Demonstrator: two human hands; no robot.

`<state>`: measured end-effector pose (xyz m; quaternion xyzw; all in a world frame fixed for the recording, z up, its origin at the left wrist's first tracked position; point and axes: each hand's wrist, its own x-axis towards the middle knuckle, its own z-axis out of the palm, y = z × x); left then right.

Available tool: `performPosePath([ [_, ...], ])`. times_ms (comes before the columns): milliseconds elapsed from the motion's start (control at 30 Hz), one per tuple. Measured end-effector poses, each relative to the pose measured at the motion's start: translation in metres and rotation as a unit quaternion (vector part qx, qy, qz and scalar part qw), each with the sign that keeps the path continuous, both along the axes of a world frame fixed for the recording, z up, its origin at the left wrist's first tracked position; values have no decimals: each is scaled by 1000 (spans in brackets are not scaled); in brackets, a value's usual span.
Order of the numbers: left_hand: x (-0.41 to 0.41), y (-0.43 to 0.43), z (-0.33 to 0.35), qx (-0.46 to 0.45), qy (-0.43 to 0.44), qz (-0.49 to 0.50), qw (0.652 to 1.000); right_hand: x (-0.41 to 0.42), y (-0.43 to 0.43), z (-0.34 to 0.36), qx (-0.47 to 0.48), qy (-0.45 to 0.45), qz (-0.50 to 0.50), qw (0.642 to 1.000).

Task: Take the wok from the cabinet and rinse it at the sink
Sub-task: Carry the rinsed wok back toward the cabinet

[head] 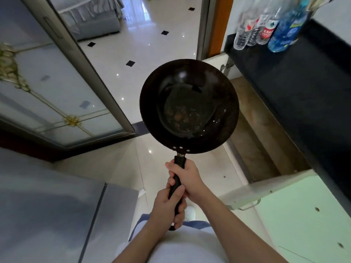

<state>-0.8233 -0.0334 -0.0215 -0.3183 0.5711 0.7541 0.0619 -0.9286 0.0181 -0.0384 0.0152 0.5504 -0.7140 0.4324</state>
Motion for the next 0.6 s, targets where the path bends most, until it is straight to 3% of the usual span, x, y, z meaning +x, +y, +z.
performPosePath([
  [267, -80, -20, -7, 57, 1, -66, 996, -72, -4, -3, 13, -8, -70, 997],
  [600, -224, -78, -9, 62, 1, -228, 972, -188, -33, 0, 21, -21, -230, 973],
])
